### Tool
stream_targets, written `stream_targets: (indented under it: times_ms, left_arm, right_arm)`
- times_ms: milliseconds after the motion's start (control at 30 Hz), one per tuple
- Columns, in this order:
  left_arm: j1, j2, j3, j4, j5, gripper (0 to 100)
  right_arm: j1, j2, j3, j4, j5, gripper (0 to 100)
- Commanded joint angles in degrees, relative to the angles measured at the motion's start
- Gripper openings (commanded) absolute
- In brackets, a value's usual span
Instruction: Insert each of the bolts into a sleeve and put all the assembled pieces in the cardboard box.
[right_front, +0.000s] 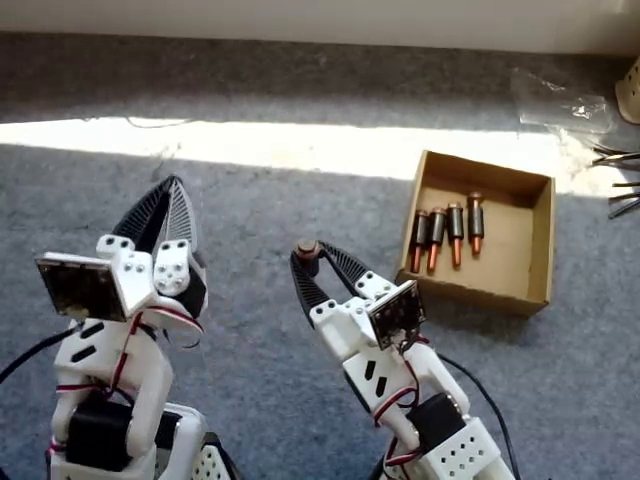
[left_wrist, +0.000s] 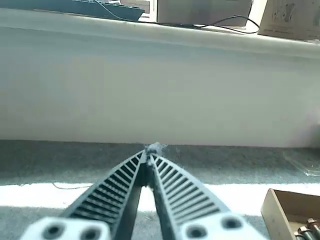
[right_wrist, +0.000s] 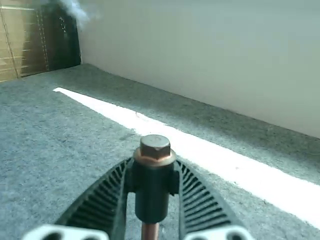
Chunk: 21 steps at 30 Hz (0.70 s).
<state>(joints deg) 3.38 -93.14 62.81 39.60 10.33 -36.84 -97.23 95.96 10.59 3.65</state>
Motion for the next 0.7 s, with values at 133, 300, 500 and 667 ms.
stream_targets:
  times_ms: [133,300,500,667]
  left_arm:
    - [-0.9,-10.0,8.5,7.2,0.2,0]
    - [-0.9,-11.0,10.2,7.5,0.2,0]
    - [-2.5,-11.0,16.7,8.6,0.2,0]
    - [-7.1,-11.0,21.7,8.3,0.2,0]
  right_arm:
    - [1.5,-0.7,3.6,-1.3,0.0,0.4]
    - [6.4,-0.7,3.4,-1.3,0.0,0.4]
    - [12.5,-0.7,2.4,0.7,0.1,0.4]
    - [12.9,-0.7,-7.2,13.4,0.1,0.4]
